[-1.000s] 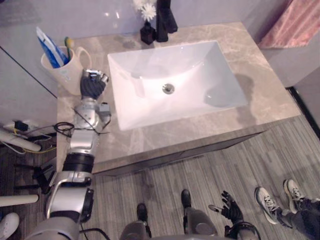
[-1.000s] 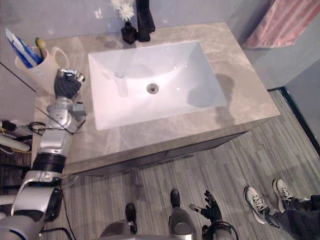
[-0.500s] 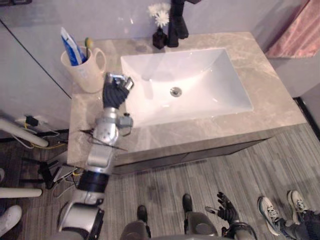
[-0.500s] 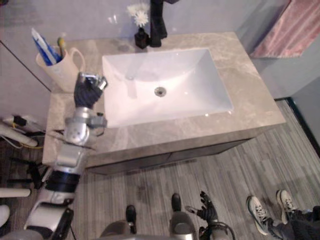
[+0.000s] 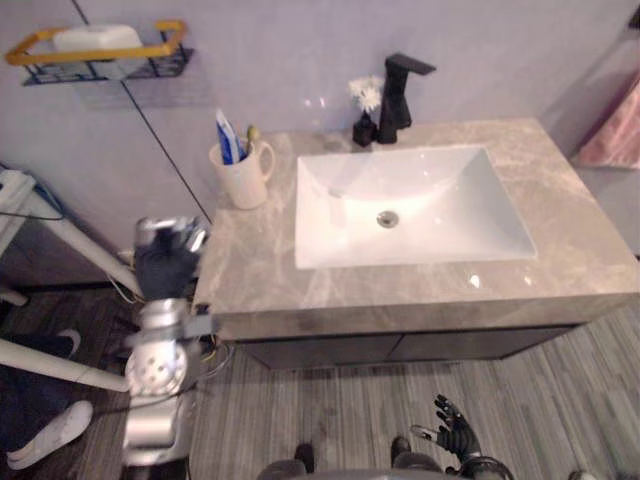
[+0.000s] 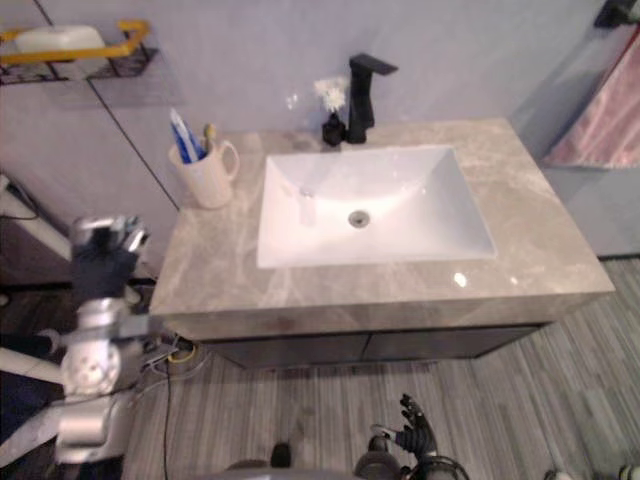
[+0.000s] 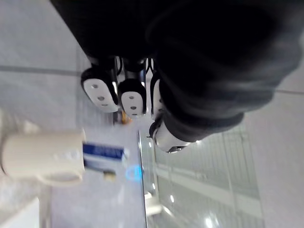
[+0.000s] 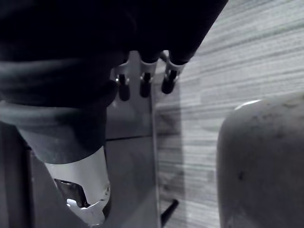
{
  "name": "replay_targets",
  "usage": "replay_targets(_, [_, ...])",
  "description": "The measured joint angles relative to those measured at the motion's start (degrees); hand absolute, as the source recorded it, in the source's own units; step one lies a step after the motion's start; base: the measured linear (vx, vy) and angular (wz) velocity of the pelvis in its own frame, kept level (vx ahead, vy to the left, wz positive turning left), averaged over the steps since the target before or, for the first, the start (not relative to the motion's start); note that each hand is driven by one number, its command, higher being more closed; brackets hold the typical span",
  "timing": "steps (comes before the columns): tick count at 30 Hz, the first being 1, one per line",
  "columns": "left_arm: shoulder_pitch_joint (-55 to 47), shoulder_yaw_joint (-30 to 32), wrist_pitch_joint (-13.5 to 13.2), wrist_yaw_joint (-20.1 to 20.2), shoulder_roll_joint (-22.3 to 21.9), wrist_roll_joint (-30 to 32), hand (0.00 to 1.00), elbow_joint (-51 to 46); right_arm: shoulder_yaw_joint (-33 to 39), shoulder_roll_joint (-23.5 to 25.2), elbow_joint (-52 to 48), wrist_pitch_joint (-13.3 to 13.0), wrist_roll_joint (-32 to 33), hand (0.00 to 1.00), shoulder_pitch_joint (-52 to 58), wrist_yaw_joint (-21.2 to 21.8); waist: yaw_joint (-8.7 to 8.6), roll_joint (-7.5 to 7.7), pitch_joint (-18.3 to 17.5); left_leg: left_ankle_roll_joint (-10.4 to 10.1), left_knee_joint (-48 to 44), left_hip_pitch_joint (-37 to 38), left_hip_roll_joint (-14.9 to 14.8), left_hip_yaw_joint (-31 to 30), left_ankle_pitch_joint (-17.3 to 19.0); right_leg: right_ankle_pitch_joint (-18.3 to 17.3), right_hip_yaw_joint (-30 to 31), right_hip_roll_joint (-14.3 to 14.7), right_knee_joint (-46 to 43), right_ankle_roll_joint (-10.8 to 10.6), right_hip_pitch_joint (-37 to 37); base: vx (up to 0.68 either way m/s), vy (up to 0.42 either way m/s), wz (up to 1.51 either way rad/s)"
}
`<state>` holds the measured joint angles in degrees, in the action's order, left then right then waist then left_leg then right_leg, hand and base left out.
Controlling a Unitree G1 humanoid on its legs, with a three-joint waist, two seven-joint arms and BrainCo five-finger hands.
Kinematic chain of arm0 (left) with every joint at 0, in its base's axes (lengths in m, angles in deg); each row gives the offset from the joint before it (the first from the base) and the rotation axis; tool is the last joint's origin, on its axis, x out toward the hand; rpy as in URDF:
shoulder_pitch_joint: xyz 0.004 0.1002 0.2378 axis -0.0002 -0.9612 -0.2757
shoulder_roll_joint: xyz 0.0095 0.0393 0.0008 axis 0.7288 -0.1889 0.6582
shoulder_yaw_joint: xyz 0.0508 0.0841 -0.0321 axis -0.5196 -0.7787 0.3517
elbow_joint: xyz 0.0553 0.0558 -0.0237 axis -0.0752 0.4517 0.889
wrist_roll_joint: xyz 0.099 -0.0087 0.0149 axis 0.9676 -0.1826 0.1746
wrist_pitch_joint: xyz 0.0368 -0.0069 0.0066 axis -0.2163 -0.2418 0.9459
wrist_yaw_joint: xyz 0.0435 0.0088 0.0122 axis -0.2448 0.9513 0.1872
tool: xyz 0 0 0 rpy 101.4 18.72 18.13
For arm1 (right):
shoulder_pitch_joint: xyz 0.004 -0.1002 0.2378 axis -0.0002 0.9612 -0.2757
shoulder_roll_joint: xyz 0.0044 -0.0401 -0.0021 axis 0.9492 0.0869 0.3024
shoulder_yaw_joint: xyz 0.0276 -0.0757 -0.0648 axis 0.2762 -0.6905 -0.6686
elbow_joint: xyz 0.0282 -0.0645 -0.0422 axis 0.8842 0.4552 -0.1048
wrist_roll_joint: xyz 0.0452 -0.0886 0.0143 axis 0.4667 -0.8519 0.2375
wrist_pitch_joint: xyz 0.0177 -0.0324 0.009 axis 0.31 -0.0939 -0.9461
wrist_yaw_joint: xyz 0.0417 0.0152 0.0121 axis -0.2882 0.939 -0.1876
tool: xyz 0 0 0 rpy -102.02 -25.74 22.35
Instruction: Organize washtable
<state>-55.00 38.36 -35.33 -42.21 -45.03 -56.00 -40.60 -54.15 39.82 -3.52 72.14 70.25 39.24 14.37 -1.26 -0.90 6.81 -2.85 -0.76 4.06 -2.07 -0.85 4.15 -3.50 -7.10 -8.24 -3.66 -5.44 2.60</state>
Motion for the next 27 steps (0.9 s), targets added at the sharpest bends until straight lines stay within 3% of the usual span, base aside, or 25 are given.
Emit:
replay_targets(1, [-3.0,1.8,0.0,0.0,-1.3,-1.1,1.0,0.0,0.1,0.0,0.0,0.0,0.0,0.0,0.4,0.0,0.53,0.38,-1.0,-0.1,0.3,0.3,0.0,-0.3,-0.1,-0.6,-0.5,-0.1,-0.7,-0.2,0.1,-0.02,-0.035,0.15])
replay_targets(2, [-5.6,3.1,0.0,-0.1,-2.9,-1.9,0.0,0.1,0.4,0.1,0.0,0.0,0.0,0.0,1.2,0.0,1.17,0.76,-1.9,-0.1,0.3,0.4,-0.1,-0.6,-0.1,-1.0,-0.8,-0.1,-1.3,-0.1,0.2,-0.02,-0.032,0.16])
replay_targets(4, [-8.4,4.7,0.0,0.0,-4.9,-4.0,0.0,1.3,0.9,0.1,0.0,0.0,0.0,0.0,2.0,0.0,2.68,1.06,-2.9,-0.2,0.3,0.5,-0.1,-0.9,-0.1,-1.1,-1.4,-0.2,-1.4,-0.1,0.7,-0.02,-0.02,0.19])
replay_targets(12, [-13.2,6.8,2.1,1.2,-10.1,-6.4,0.0,17.6,-0.1,0.1,-0.3,0.2,0.0,0.0,1.9,0.0,2.74,1.54,-3.9,0.3,-1.1,0.5,-0.4,1.3,0.6,-3.0,-5.2,-2.5,-4.1,-1.1,2.3,-0.04,-0.003,0.23])
replay_targets(20, [-9.5,-0.1,5.4,3.8,-11.5,-2.4,0.0,42.3,-2.5,0.0,-0.3,0.2,0.0,0.0,1.3,-0.8,3.44,1.91,-5.4,0.0,-1.3,0.4,0.0,1.2,-0.4,-3.4,-5.8,-3.3,-4.4,-1.5,2.3,0.0,0.009,0.03])
replay_targets(27, [-8.4,-2.3,6.7,4.9,-12.5,1.7,0.0,55.7,-1.8,1.0,3.3,0.1,-0.1,0.0,-0.5,-2.5,3.15,2.03,-5.4,-0.3,-0.2,0.8,0.0,1.2,-1.2,-3.4,-6.0,-3.3,-4.0,-1.6,2.3,0.0,0.001,0.01])
